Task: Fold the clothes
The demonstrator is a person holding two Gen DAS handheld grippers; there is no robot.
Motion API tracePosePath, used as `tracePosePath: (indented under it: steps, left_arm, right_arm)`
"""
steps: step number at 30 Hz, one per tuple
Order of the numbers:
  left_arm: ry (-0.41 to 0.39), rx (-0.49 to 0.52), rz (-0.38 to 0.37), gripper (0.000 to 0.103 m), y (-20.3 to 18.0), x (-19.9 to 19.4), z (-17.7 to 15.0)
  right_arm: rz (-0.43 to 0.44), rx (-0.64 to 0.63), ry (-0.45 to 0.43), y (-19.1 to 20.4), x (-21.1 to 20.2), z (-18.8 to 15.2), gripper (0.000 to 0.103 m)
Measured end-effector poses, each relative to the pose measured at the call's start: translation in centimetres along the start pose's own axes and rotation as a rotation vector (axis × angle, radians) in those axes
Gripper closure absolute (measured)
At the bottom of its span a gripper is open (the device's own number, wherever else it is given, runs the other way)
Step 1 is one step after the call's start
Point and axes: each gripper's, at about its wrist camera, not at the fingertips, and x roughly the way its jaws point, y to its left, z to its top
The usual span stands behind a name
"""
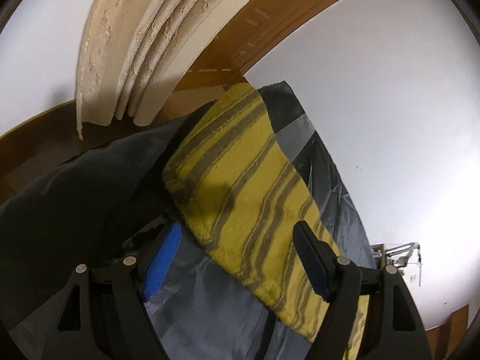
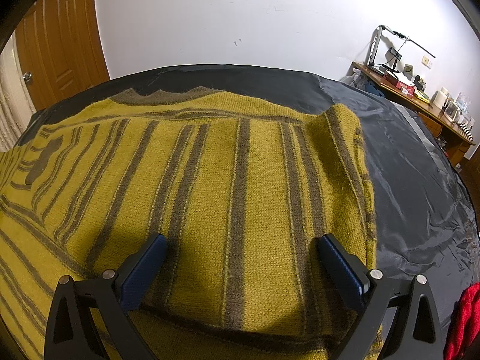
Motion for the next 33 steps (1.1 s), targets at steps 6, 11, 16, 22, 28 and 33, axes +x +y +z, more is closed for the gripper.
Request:
tracePosePath:
  steps: [6, 11, 16, 22, 28, 33]
  left_arm:
    - [-0.020, -0.065, -0.070, 0.022, 0.9, 0.4, 0.7]
    - [-0.039, -0.106, -0.132, 0.022, 1.4, 0.9, 1.0]
    - [-0.041, -0.101, -0.149, 0.036, 1.2, 1.3, 1.1]
    - [-0.017, -0.122, -0.128, 0.083, 1.5, 2.2, 1.1]
    - [-0.043, -0.059, -0.119, 0.093, -0.2, 1.4, 1.1]
    - [-0.072, 0.032, -0.135, 0.094, -4.0, 0.2, 0.5]
  right_arm:
    - [0.000, 0.000, 0.000, 0.0, 0.0, 0.0, 0.001]
    - [-0.001, 0.000, 0.000, 0.0, 0.0, 0.0, 0.001]
    - [-0.002, 0.001, 0.001, 0.0, 0.0, 0.0, 0.001]
    - [-0.002, 0.001, 0.001, 0.0, 0.0, 0.0, 0.001]
    - [-0.003, 0.002, 0.001, 0.0, 0.0, 0.0, 0.001]
    - [-0.003, 0.002, 0.001, 0.0, 0.0, 0.0, 0.001]
